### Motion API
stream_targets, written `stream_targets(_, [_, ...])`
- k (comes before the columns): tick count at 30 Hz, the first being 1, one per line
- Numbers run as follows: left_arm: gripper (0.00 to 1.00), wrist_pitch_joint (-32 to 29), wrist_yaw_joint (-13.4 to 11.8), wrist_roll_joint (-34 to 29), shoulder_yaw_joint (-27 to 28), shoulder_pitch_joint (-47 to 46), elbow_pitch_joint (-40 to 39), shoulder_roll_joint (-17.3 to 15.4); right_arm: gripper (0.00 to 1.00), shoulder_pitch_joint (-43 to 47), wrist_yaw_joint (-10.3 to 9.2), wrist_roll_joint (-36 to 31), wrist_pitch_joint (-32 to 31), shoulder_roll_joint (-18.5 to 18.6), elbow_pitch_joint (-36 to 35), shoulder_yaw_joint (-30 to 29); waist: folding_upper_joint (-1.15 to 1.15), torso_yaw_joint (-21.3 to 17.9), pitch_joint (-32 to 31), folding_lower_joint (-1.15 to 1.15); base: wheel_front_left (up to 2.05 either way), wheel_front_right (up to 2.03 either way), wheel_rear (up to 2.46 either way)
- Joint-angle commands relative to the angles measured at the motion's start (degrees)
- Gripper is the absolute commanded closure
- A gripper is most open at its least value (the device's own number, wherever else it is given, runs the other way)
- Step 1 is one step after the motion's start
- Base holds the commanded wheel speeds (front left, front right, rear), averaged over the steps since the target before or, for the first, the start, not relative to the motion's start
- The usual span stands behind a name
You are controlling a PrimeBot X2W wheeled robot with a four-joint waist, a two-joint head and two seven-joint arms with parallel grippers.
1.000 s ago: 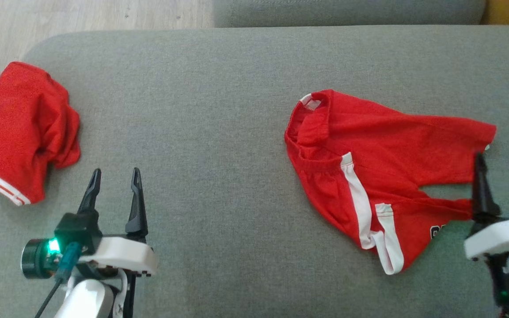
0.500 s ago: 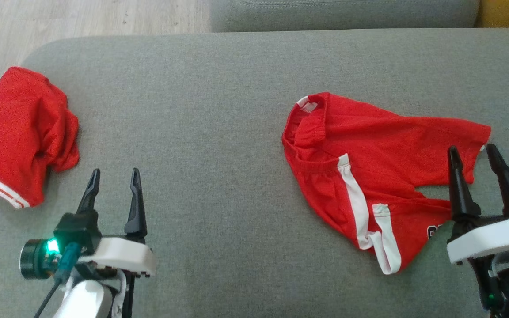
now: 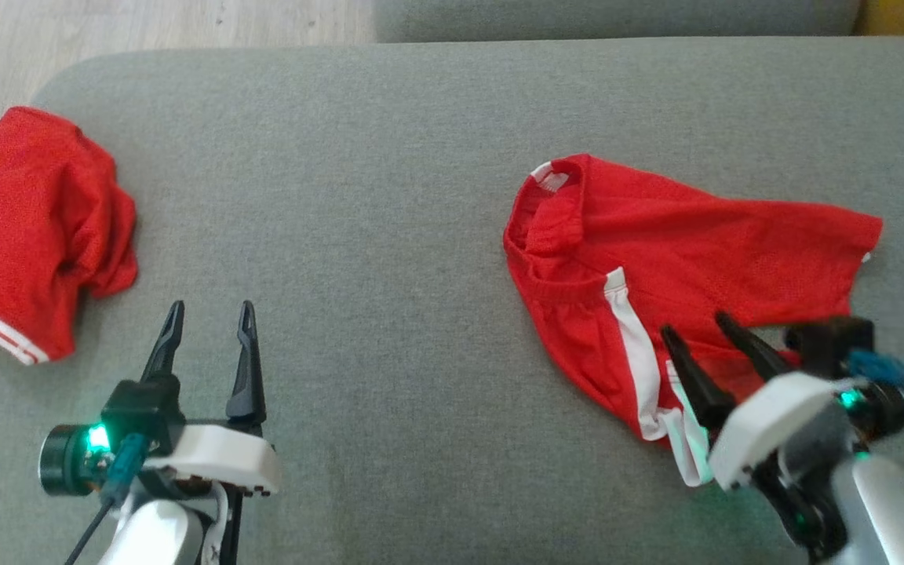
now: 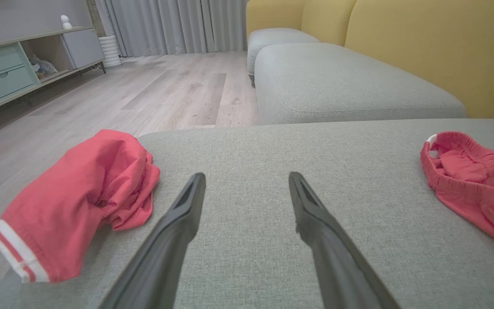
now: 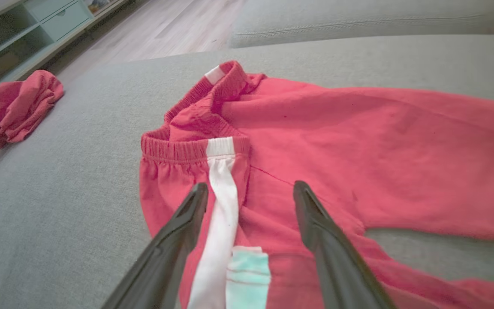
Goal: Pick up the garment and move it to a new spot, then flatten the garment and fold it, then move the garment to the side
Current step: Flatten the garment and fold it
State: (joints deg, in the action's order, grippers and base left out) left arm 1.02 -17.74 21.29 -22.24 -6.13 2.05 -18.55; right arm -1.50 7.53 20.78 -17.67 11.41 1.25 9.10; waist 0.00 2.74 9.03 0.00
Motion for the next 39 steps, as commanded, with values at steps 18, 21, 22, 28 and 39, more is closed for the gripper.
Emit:
stream_targets(18, [0.00,1.3,-0.6,0.5,0.7,-4.3,0.3,0.3,1.00,-20.3,-0.04,10.0,1.1,3.9,21.6,16.1,0.00,2.9,2.0,0.00,0.00,0.00,0.00])
stream_targets(21, [0.00,1.5,-0.6,0.5,0.6,-4.6,0.6,0.4,1.00,-21.9,-0.04,10.7,3.2,3.1,21.8,17.4,0.00,3.3,2.0,0.00,0.00,0.00,0.00])
stream_targets(22, [0.00,1.6,-0.6,0.6,0.5,-4.8,0.8,0.5,1.00,-22.5,-0.04,10.7,3.7,2.9,21.8,18.0,0.00,3.4,2.0,0.00,0.00,0.00,0.00])
stream_targets(28, [0.00,2.3,-0.7,0.9,0.6,-4.8,1.6,0.7,1.00,-27.9,-0.04,11.3,7.3,-0.8,22.3,22.6,0.00,3.9,1.7,0.00,0.00,0.00,0.00])
stream_targets(39, [0.00,2.8,-0.8,1.2,0.0,-5.1,2.4,1.0,1.00,-34.6,-0.04,16.8,12.8,-8.2,25.3,41.3,0.00,4.7,1.9,0.00,0.00,0.00,0.00])
